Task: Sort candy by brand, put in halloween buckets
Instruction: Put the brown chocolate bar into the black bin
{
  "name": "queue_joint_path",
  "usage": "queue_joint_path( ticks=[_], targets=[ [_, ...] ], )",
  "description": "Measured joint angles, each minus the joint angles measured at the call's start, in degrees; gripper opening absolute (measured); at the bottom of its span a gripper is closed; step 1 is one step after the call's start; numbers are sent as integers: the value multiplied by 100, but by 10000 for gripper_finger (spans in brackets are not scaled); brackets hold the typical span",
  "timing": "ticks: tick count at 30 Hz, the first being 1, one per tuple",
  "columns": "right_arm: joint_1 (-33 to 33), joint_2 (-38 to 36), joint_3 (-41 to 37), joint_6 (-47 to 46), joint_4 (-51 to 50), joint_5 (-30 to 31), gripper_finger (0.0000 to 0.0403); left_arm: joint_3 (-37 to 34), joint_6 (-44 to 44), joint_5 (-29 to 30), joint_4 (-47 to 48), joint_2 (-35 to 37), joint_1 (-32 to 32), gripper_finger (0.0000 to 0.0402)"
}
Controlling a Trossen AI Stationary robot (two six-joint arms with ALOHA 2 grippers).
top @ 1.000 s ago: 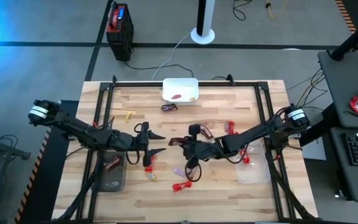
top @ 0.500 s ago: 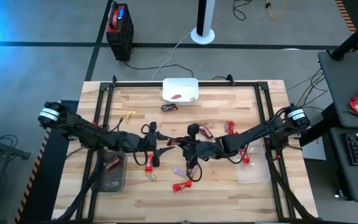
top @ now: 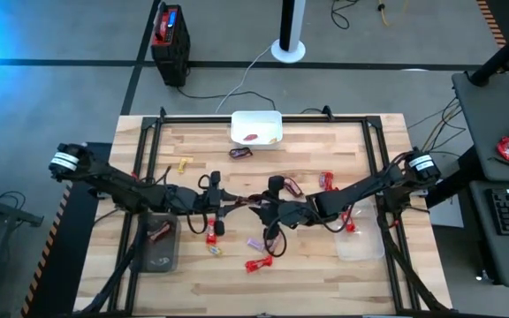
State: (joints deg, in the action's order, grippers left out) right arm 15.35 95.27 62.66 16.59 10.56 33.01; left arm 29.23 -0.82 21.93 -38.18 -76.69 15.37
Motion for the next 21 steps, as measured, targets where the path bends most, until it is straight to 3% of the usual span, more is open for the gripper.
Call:
queue_joint_path(
  ticks=[5, 10, 15, 18, 21],
  targets=[
    [0, -138, 190, -510, -548, 8, 215, 237, 438, -7, 1928, 907, 172, 29],
    [-17, -371, 325, -959, -1153, -4, 244, 1477, 1664, -464, 5695, 1598, 488, 28],
    [-37, -534, 327, -1187, -1381, -4, 258, 2991, 3097, -1012, 9479, 1722, 1208, 28],
    [-39, -537, 327, -1279, -1389, -37, 260, 3674, 4239, -1480, 10958, 1693, 1686, 28],
    [-39, -535, 327, -1406, -1377, -43, 258, 3998, 5033, -1815, 11674, 1659, 2124, 28]
  ],
)
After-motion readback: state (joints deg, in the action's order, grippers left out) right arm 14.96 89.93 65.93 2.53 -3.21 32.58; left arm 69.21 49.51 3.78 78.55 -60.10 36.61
